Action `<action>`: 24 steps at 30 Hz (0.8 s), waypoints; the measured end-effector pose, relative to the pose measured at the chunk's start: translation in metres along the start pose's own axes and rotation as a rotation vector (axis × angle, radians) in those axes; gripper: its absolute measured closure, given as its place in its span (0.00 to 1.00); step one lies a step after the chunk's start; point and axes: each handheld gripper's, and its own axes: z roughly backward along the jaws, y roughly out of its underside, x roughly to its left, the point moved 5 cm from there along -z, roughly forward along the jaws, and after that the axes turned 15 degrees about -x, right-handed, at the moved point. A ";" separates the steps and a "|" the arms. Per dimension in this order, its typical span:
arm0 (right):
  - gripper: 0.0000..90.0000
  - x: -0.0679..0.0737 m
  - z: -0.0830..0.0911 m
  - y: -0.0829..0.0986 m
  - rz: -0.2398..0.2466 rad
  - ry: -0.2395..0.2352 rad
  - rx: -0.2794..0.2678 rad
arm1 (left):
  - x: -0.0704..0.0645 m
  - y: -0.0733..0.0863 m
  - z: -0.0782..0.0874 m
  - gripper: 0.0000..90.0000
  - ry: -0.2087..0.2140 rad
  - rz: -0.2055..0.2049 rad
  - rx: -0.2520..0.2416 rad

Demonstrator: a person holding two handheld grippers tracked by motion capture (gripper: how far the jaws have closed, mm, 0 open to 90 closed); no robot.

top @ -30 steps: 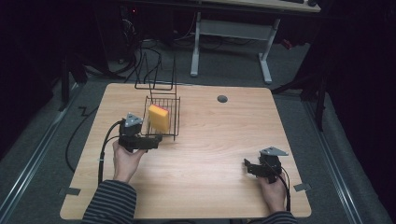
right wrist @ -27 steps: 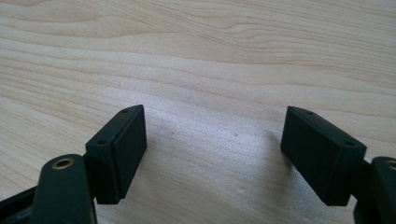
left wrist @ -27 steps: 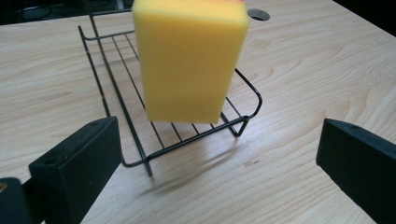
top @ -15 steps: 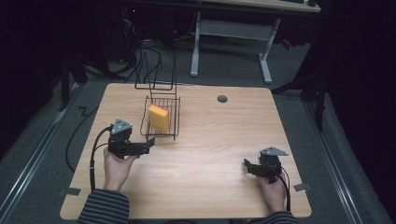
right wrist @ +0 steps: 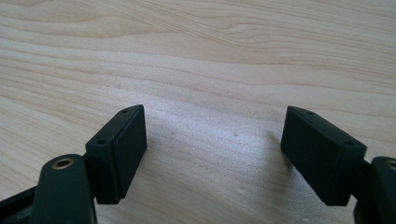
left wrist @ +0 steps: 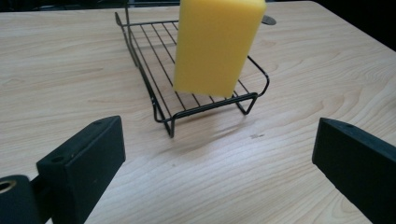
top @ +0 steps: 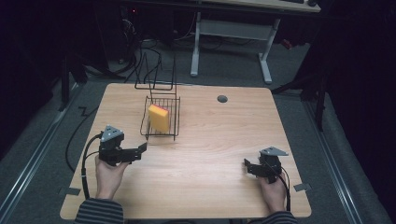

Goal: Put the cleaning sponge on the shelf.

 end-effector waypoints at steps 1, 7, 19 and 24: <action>0.25 0.000 0.000 0.000 0.000 0.000 0.000 | 0.001 0.001 0.002 0.04 -0.001 0.003 0.003; 0.25 0.000 0.000 0.000 0.000 0.000 0.000 | 0.008 0.007 0.011 0.05 -0.018 0.012 -0.002; 0.25 0.000 0.000 0.000 0.000 0.001 0.000 | 0.017 0.024 0.024 0.09 -0.046 0.012 -0.023; 0.25 0.000 0.000 0.000 0.000 0.001 0.000 | 0.023 0.034 0.027 0.11 -0.052 0.032 -0.016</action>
